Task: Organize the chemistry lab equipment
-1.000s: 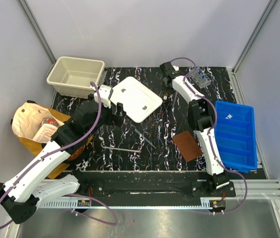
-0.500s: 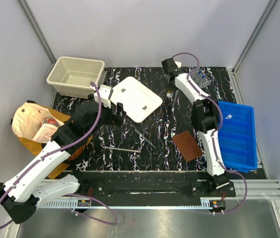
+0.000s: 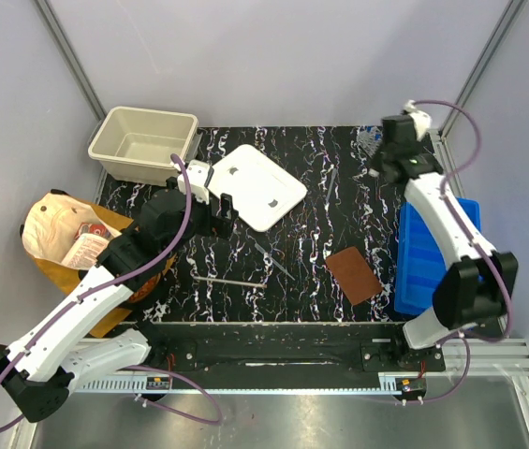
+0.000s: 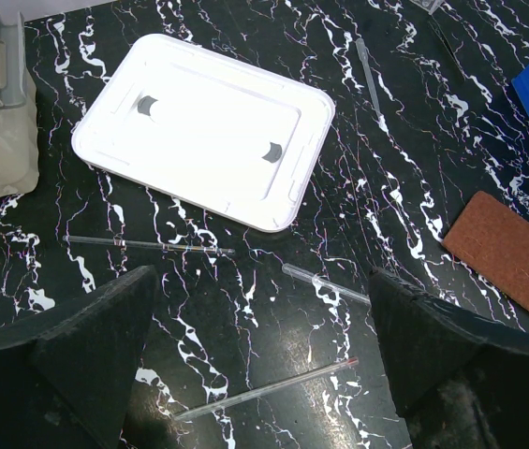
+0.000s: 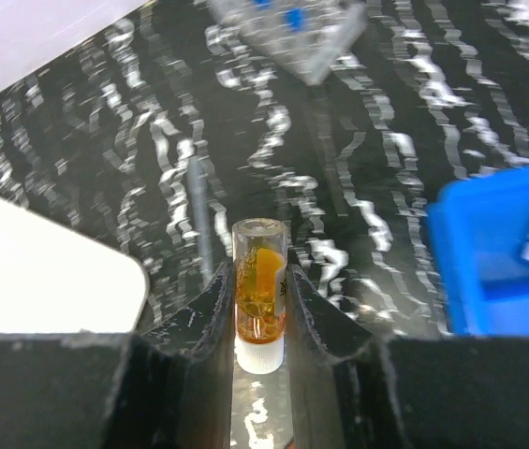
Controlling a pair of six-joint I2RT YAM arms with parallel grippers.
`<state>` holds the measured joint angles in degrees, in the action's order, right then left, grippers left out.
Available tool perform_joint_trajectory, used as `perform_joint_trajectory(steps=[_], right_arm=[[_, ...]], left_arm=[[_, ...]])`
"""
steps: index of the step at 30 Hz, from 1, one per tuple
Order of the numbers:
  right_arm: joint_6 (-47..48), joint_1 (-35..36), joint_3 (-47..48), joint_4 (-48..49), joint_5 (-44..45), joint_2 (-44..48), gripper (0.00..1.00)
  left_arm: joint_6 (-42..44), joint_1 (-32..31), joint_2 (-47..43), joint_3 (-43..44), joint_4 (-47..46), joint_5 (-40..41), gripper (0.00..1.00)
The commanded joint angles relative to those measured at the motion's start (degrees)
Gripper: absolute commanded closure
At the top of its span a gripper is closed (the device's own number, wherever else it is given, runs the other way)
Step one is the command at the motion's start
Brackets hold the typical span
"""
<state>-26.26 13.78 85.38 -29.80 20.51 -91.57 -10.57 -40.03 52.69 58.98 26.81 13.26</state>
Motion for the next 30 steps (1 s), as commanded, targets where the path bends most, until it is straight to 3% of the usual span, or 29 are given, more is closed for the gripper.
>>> perform_joint_trajectory(steps=[1,10,20,30], right_arm=[[-2.0,-7.6,-9.9,4.3,2.6,8.6,0.77],[-2.7,-23.4,-23.0,10.3,-2.6,11.0,0.77],[-5.0,-27.9,-23.2,12.5,-3.1,0.0,0.76],[-4.9,-29.5,-23.9,13.1,-3.0,-5.2,0.65]], left_arm=[[0.0,0.0,0.0,-0.3,-3.2,-0.2,0.01],[0.0,0.0,-0.1,-0.3,-3.3,-0.3,0.01],[0.3,0.0,-0.5,-0.3,-3.3,0.3,0.01],[0.3,0.1,-0.6,-0.3,-3.3,0.3,0.01]])
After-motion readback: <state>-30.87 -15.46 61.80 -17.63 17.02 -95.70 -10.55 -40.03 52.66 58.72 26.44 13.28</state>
